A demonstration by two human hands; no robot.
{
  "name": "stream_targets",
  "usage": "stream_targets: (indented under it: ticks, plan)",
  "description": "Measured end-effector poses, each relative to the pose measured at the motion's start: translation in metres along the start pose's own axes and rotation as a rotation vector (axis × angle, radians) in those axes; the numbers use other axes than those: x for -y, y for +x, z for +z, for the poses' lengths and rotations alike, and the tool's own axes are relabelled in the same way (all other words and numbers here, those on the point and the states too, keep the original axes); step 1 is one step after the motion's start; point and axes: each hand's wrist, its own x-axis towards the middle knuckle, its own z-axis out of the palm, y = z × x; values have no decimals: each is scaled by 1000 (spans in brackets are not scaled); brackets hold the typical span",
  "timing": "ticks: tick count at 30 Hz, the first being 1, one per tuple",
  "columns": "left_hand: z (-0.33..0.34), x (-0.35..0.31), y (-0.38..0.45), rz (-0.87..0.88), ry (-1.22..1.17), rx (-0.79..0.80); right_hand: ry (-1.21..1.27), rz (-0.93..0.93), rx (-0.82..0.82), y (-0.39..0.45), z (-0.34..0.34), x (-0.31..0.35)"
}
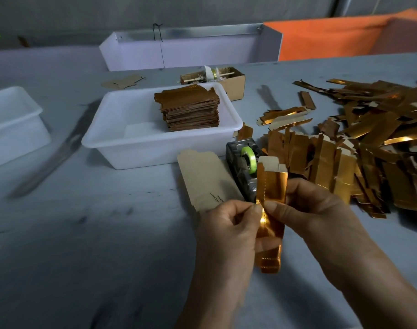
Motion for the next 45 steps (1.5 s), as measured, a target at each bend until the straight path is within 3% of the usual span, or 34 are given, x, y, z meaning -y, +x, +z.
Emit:
stream_targets:
  ticks: [5,9,12,15,22,32,34,37,39,42,45]
  plan:
    - [-9,-2,9,22,95,-13,67,22,-13,7,-6,-1]
    - [-29,-1,23,374,707,-451,-114,2,-215,33,-27,-7]
    - [-43,-1,36,314,954,-579,-527,-98,-412,56,-46,-12]
    - [-49,4,53,89,863,-482,-844,-221,-516,75,-59,-23]
    - [-59,8,68,-104,387,-348,-1105,-16,-492,85,-64,-39]
    - [-72,-4,68,-194,253,-313,-817,-270,-599,60,-41,-24]
    - [-73,-8,65,-118,347,-336,-777,-285,-595,55,-39,-18]
    - [-75,-12,57,138,729,-479,-713,-299,-561,44,-34,-11]
    - [-73,-19,48,267,666,-501,-671,-326,-532,35,-30,-7]
    - [-70,-23,35,218,391,-320,-510,-280,-416,24,-21,-3]
    - [-67,-20,28,103,128,-17,42,-49,-94,14,-7,9]
